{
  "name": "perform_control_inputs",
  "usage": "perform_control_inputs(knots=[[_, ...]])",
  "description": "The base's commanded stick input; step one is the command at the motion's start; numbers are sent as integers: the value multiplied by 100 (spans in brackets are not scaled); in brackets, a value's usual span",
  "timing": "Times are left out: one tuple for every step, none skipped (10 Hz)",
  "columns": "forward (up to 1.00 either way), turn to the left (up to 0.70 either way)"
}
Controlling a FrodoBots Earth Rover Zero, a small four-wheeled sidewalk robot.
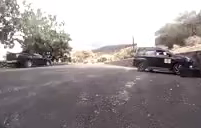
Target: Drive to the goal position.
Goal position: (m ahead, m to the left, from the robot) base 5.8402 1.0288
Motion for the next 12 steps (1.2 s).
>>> perform_control_inputs(knots=[[87, 0], [93, 0], [99, 0], [100, 0], [100, 0], [100, 0], [100, 0], [100, 0], [100, 0], [100, 0], [100, -4], [100, -9]])
